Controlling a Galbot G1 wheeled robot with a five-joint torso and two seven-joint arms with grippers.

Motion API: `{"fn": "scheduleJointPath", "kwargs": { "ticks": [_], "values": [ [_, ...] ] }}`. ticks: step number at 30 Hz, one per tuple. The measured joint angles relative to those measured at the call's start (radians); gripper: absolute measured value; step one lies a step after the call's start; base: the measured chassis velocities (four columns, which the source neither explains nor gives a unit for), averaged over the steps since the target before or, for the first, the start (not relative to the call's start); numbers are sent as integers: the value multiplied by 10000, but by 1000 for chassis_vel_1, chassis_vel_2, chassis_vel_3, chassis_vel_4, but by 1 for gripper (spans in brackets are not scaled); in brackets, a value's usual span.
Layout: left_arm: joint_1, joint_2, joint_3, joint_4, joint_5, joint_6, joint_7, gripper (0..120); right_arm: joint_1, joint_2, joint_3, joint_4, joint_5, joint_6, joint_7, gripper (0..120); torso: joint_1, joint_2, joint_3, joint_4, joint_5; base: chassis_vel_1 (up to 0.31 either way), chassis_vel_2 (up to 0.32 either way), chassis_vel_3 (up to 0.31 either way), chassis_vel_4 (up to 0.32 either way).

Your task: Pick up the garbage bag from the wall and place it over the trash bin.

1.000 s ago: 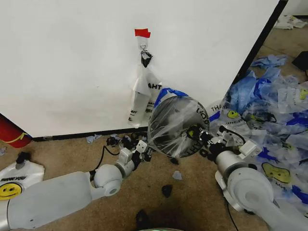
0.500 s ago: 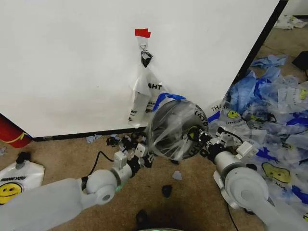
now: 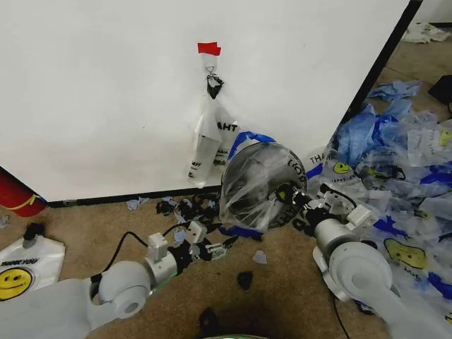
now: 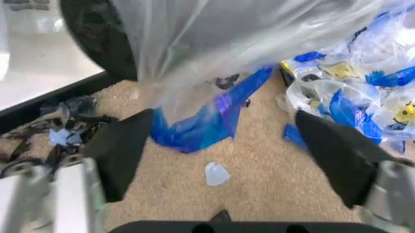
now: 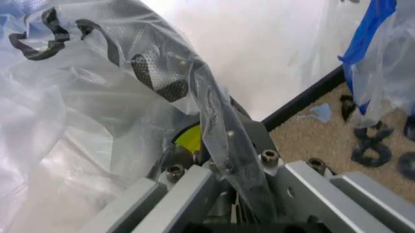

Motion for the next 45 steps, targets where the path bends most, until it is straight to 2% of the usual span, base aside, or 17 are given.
{"fn": "scheduleJointPath", "kwargs": {
  "ticks": [2, 4, 7, 8, 9, 12, 14, 19, 24, 28, 35, 40, 45],
  "values": [
    [279, 94, -233, -94, 29, -12, 19, 94, 0, -30, -32, -46, -106, -1, -62, 0, 0, 0, 0, 0, 2, 0, 0, 0, 0],
    [1181, 320, -983, -307, 116, -102, 75, 99, -19, -93, -124, -185, -416, -4, -242, 0, 0, 0, 0, 3, -1, 0, 0, 0, 0],
    [2029, 521, -1896, -506, 214, -285, 104, 100, -41, -97, -230, -320, -796, -4, -298, 0, 0, 0, -1, 7, 1, 0, 0, 0, 0],
    [2496, 649, -2567, -729, 174, -558, 63, 100, -125, -96, -324, -441, -1240, 0, -436, 0, 0, 0, 0, 7, 0, 0, 0, 0, 0],
    [2496, 649, -2567, -729, 174, -558, 63, 100, -125, -96, -324, -441, -1240, 0, -436, 0, 0, 0, 0, 7, 0, 0, 0, 0, 0],
    [2753, 715, -3693, -1142, -536, -749, -52, 100, -354, -124, -459, -613, -1933, 3, -721, 0, 0, 0, 0, 2, 7, 0, 0, 0, 0],
    [2609, 694, -4516, -1151, -1654, -767, -26, 100, -470, -147, -534, -709, -2333, 45, -969, 0, 0, 0, 0, -1, 0, 0, 0, 0, 0],
    [2192, 740, -5267, -766, -2999, -967, 61, 100, -487, -181, -681, -848, -2634, 88, -1264, 0, 0, 0, 0, 1, 0, 0, 0, 0, 0],
    [2103, 662, -5298, -695, -3245, -991, -135, 100, -529, -176, -709, -820, -2662, 101, -1330, 0, 0, 0, 0, 0, 0, 0, 0, 0, 0],
    [1878, 241, -4910, -647, -3456, -909, -496, 100, -512, -143, -807, -657, -2630, 100, -1383, 0, 0, 0, 0, 2, -2, 0, 0, 0, 0],
    [1524, -116, -4639, -708, -3746, -818, -612, 100, -454, -105, -1008, -544, -2590, 42, -1451, 0, 0, 0, 0, 3, 0, 0, 0, 0, 0],
    [1268, -142, -4507, -891, -4031, -803, -414, 100, -456, -70, -1051, -473, -2579, -12, -1464, 0, 0, 0, 0, 1, 2, 0, 0, 0, 0],
    [1081, -277, -4133, -901, -4112, -864, 231, 100, -494, 47, -1082, -465, -2595, -25, -1481, 0, 0, 0, 0, 4, -1, 0, 0, 0, 0]
  ]
}}
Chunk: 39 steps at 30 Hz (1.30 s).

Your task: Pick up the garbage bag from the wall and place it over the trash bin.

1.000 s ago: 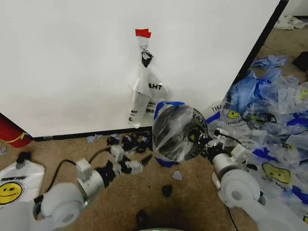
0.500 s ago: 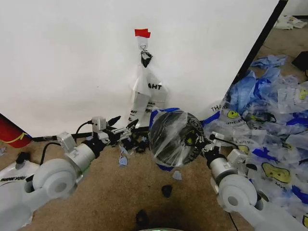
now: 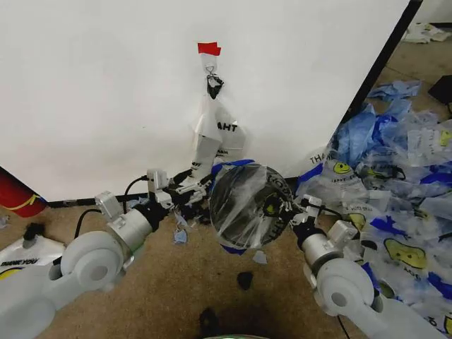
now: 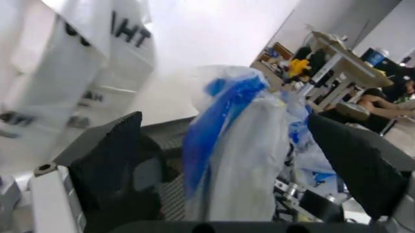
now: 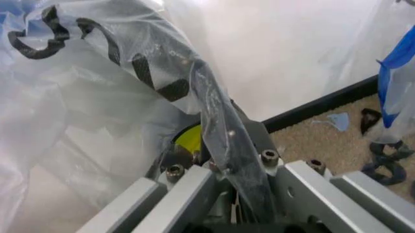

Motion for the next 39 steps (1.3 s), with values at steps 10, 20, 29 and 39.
{"fn": "scheduleJointPath", "kwargs": {
  "ticks": [10, 20, 29, 39],
  "values": [
    [-800, -87, 648, 296, 102, 152, -375, 100, -160, 14, 19, 194, -76, 2, -23, 0, 0, 0, 0, 0, 3, 0, 0, 0, 0],
    [-1968, -230, 1853, 662, 288, 212, -1153, 93, -239, -47, 104, 263, -131, 75, -73, 0, 0, 0, 0, -2, 2, 0, 0, 0, 0],
    [-2504, -255, 2495, 802, 257, 122, -1305, 59, -218, -38, 92, 199, -131, 75, -157, 0, 0, 0, 0, -2, 0, 0, 0, 0, 0],
    [-2599, -199, 2657, 956, 297, 39, -1317, 25, -256, -49, 71, 146, -144, 82, -279, 0, 0, 0, 0, -2, 2, 0, 0, 0, 0]
  ]
}}
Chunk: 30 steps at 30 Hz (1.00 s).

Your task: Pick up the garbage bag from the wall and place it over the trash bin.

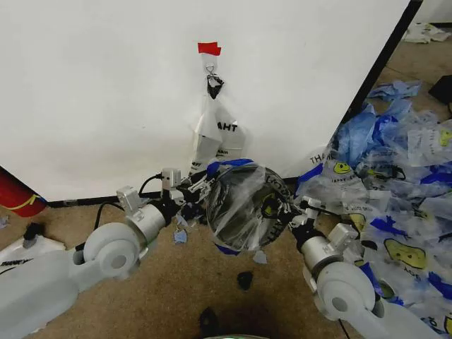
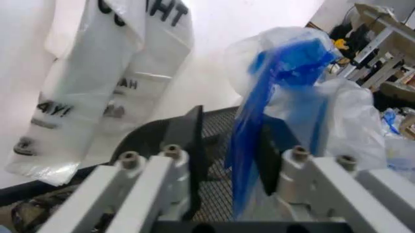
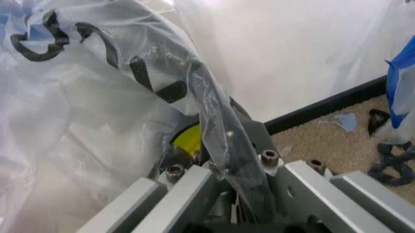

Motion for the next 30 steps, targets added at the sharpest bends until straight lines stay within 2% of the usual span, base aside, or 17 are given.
{"fn": "scheduleJointPath", "kwargs": {
  "ticks": [4, 5, 7, 17, 30],
  "values": [
    [-251, -79, 288, 330, 57, -91, -161, 8, -111, -14, -1, 18, -98, 8, -82, 0, 0, 0, 0, 0, 0, 0, 0, 0, 0],
    [-251, -79, 288, 330, 57, -91, -161, 8, -111, -14, -1, 18, -98, 8, -82, 0, 0, 0, 0, 0, 0, 0, 0, 0, 0],
    [-374, -156, 412, 546, 112, -127, -220, 0, -141, 9, -12, 42, -150, 21, -88, 0, 0, 0, 0, -1, 0, 0, 0, 0, 0],
    [-564, -456, 770, 1375, 378, -229, -243, 0, -493, 4, 21, 372, -426, 121, -277, 0, 0, 0, 0, -2, 0, 0, 0, 0, 0],
    [-420, -572, 797, 1735, 569, -356, -167, 0, -473, -21, -17, 427, -506, 132, -436, 0, 0, 0, 0, -1, 0, 0, 0, 0, 0]
  ]
}}
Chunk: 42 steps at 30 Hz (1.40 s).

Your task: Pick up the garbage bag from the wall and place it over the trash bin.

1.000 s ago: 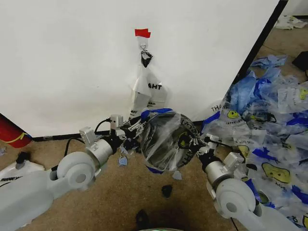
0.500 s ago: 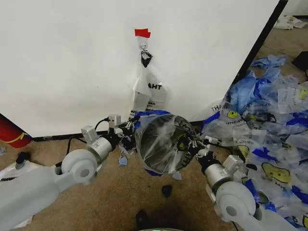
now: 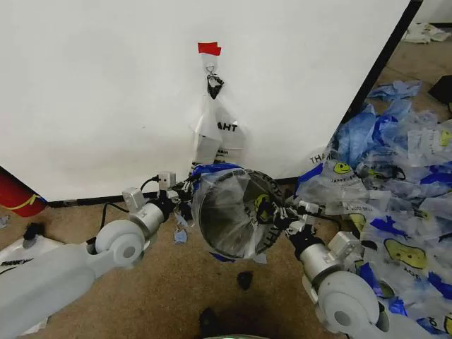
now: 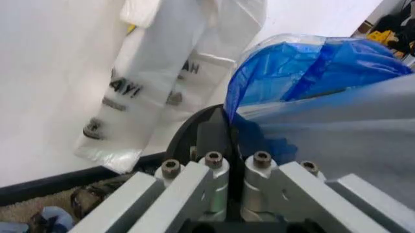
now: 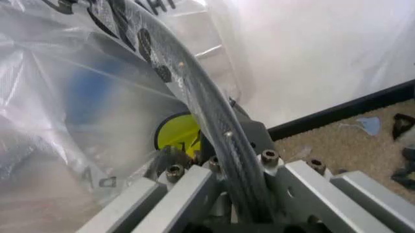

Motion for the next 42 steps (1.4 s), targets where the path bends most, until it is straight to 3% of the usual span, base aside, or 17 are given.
{"fn": "scheduleJointPath", "kwargs": {
  "ticks": [4, 8, 14, 19, 23, 24, 27, 30, 35, 42],
  "values": [
    [192, 132, -219, -173, -121, -9, 201, 10, 38, 13, -6, -139, -37, 3, -1, 0, 0, 0, 0, 2, 2, 0, 0, 0, 0],
    [491, 450, -634, -613, -389, 174, 360, 31, 47, 30, -102, -311, -58, -1, 4, 0, 0, 0, -1, 2, 4, 0, 0, 0, 0],
    [753, 541, -993, -756, -488, 314, 294, 48, 110, 84, -169, -440, -83, -27, 43, 0, 0, 0, 0, 0, -1, 0, 0, 0, 0],
    [1598, 953, -2100, -1296, -442, 355, 154, 68, 174, 167, -232, -717, -324, -36, 289, 0, 0, 1, -1, 1, 0, 0, 0, 0, 0],
    [1859, 1102, -2413, -1458, -342, 337, 31, 74, 215, 198, -238, -851, -515, -32, 374, 0, 0, 0, -1, 4, 2, 0, 0, 0, 0],
    [2138, 1240, -2779, -1709, -298, 312, -134, 86, 243, 230, -237, -990, -803, -6, 418, 0, 0, 0, 0, 4, 1, 0, 0, 0, 0],
    [2422, 1354, -3284, -2387, -468, 316, -274, 97, 135, 273, -153, -1141, -1510, 105, 464, 0, 0, 0, -1, 0, 3, 0, 0, 0, 0],
    [2759, 1150, -3444, -3836, -826, 482, -628, 100, 89, 331, -56, -1240, -2261, 215, 633, 0, 0, 0, -1, 0, 2, 0, 0, 0, 0],
    [2589, 865, -2930, -4874, -1144, 944, -874, 100, 249, 267, -24, -1404, -2957, 35, 1075, 0, 0, 0, -1, 0, 1, 0, 0, 0, 0],
    [2047, 722, -2180, -5291, -1739, 1319, -824, 100, 362, 230, 24, -1573, -3701, -49, 1508, 0, 0, 1, -1, 1, 3, 0, 0, 0, 0]
  ]
}}
